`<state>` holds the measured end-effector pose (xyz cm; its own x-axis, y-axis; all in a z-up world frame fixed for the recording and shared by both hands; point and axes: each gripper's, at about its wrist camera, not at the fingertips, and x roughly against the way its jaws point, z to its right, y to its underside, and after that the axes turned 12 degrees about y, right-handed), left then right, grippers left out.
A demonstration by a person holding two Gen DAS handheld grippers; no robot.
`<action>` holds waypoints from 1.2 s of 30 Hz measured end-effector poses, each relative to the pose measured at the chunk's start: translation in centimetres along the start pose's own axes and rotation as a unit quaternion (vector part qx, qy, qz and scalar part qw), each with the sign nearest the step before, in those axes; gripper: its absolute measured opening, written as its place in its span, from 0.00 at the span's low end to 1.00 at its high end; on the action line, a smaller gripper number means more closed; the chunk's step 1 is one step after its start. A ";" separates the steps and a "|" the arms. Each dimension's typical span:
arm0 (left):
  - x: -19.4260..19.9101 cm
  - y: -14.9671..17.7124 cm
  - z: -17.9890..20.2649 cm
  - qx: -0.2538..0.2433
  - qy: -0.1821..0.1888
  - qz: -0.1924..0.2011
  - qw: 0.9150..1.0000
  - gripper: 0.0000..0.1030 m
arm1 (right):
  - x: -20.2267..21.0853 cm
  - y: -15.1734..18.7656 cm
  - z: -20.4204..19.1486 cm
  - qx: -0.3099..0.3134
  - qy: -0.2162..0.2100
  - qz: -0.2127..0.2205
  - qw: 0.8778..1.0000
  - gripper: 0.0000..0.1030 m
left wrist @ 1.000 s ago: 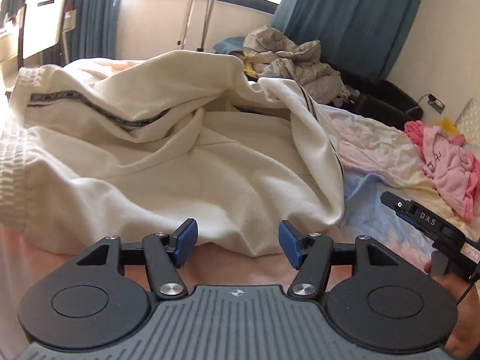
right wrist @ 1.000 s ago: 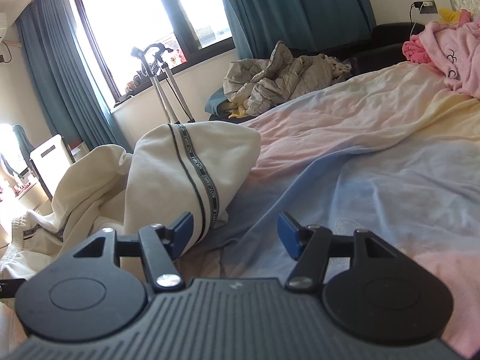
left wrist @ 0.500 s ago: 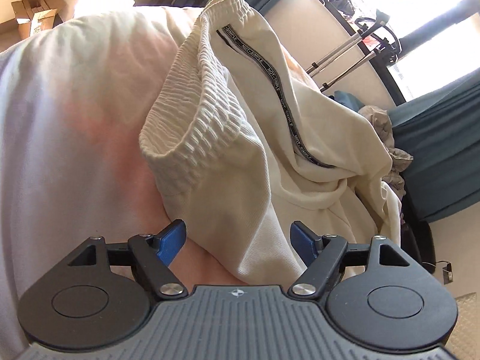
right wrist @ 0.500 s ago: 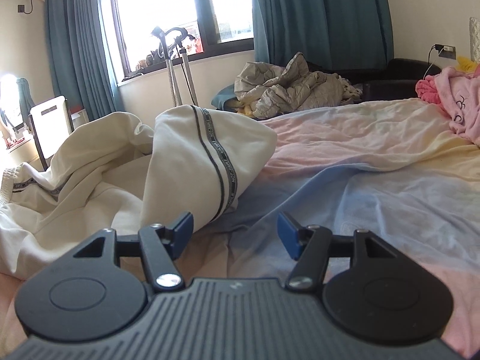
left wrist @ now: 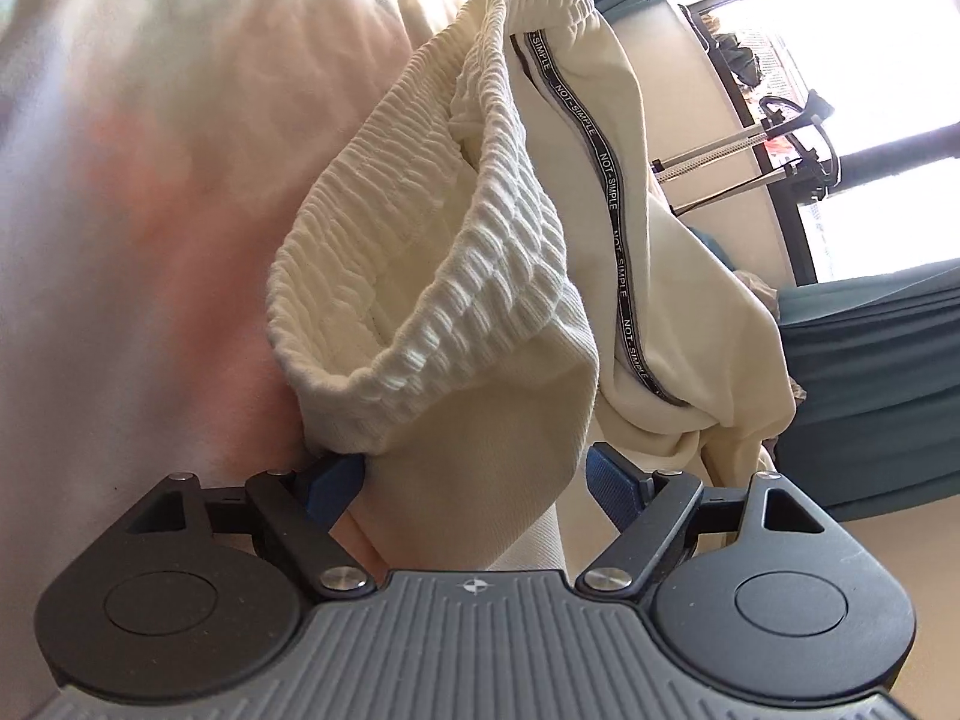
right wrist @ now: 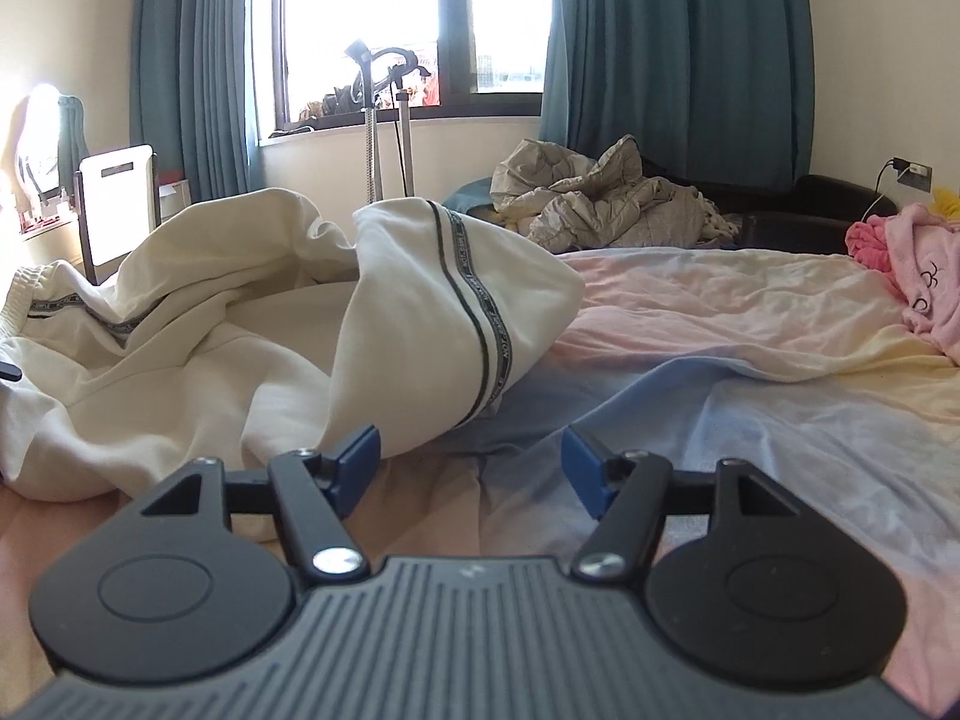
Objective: Fold clothes
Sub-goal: 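Lift the waistband with the left gripper while the right gripper closes on fabric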
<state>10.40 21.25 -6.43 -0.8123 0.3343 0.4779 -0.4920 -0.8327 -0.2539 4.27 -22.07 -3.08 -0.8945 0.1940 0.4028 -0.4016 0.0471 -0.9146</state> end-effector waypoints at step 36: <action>0.1 2.9 -0.3 0.005 0.011 0.099 0.995 0.65 | -12.0 -9.7 -7.5 0.098 0.005 0.009 0.995 0.65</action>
<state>8.81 18.96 -7.35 -0.8998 0.1718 0.4012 -0.3180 -0.8877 -0.3330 20.43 -17.48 0.71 -0.9002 0.2020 0.3859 -0.4176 -0.1490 -0.8963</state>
